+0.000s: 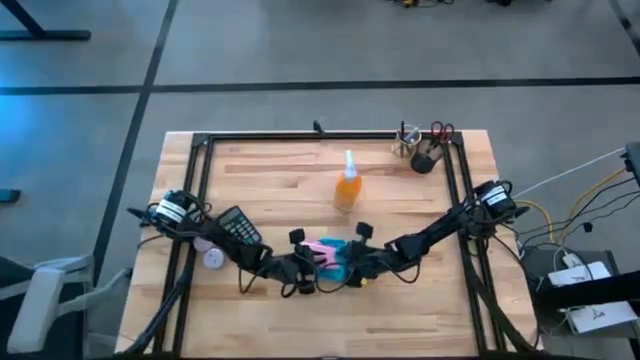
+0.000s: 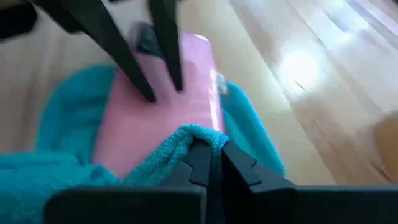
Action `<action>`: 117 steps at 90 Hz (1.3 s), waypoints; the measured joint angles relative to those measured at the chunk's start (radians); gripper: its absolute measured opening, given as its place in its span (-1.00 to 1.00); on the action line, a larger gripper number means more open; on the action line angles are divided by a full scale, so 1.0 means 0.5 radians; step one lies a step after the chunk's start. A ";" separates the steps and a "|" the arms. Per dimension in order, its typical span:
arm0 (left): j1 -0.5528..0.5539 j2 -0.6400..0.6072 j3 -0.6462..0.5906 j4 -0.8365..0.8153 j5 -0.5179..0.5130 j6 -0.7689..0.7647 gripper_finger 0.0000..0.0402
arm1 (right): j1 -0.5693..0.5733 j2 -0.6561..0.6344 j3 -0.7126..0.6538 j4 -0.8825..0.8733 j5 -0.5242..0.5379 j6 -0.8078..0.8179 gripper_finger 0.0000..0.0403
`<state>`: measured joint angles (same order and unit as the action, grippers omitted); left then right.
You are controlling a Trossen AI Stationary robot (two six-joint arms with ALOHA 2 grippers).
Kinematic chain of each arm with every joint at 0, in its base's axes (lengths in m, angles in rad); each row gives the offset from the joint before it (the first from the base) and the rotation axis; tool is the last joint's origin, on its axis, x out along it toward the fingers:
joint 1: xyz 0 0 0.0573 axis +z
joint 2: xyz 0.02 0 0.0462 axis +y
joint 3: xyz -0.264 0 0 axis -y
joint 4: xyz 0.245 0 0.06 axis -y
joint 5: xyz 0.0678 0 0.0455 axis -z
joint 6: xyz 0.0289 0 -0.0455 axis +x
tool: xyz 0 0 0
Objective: Apply microfiber cloth
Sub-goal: Wipe the pink cellphone with the blue microfiber cloth
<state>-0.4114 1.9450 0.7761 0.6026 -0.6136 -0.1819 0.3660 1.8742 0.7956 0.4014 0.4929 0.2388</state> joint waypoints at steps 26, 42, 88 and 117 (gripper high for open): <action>0.001 0.002 -0.002 -0.001 0.005 -0.022 -0.71 | -0.003 0.082 0.010 0.253 -0.539 -0.225 -1.00; 0.002 0.002 -0.002 -0.003 0.001 -0.023 -0.71 | -0.045 0.116 0.039 0.245 -0.328 -0.186 -1.00; 0.004 0.010 -0.002 -0.125 -0.058 -0.157 -0.71 | -0.156 0.093 0.035 -0.307 0.297 0.488 -1.00; -0.052 -0.208 -0.017 -0.244 0.050 -0.010 -0.70 | 0.042 -0.148 0.023 -0.673 0.186 0.023 -1.00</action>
<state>-0.4375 1.8412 0.7677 0.4807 -0.5888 -0.1872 0.3868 1.8001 0.8070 0.0650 0.5861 0.2504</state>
